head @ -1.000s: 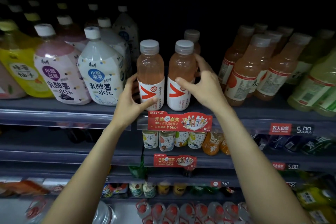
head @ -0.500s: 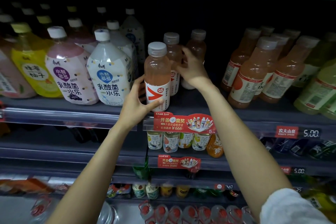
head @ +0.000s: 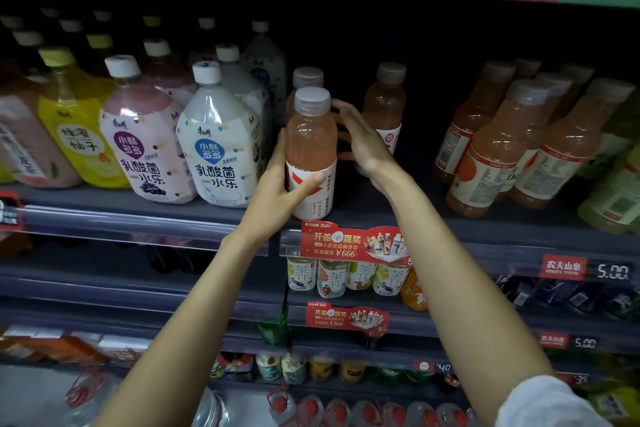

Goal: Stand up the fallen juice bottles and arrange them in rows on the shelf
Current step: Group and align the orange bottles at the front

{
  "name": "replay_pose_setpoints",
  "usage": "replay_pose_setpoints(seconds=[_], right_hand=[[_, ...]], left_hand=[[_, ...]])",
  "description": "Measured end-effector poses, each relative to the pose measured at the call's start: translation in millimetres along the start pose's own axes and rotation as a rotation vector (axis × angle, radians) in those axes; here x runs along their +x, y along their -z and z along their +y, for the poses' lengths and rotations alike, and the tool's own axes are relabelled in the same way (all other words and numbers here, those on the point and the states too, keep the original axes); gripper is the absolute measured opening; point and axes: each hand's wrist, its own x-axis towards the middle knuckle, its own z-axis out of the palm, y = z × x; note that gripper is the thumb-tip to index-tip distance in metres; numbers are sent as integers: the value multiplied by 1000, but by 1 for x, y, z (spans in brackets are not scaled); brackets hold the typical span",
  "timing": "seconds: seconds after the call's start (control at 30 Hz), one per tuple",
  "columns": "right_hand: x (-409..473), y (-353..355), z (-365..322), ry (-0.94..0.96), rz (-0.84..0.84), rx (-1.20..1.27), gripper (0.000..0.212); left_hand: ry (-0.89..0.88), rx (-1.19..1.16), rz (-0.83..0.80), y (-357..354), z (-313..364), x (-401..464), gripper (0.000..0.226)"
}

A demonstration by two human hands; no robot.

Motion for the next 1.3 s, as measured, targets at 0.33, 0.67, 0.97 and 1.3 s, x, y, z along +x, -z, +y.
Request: replay_pose_setpoints(seconds=[0.33, 0.67, 0.97, 1.3], right_hand=[[-10, -2, 0, 22, -19, 13, 49], [-31, 21, 14, 209, 260, -107, 35], [-9, 48, 33, 51, 408, -224, 90], [-51, 40, 38, 144, 412, -294, 95]], left_hand=[[-13, -15, 12, -2, 3, -3, 76], [55, -79, 9, -6, -3, -3, 73], [18, 34, 20, -5, -4, -8, 73], [8, 200, 53, -4, -22, -3, 101]])
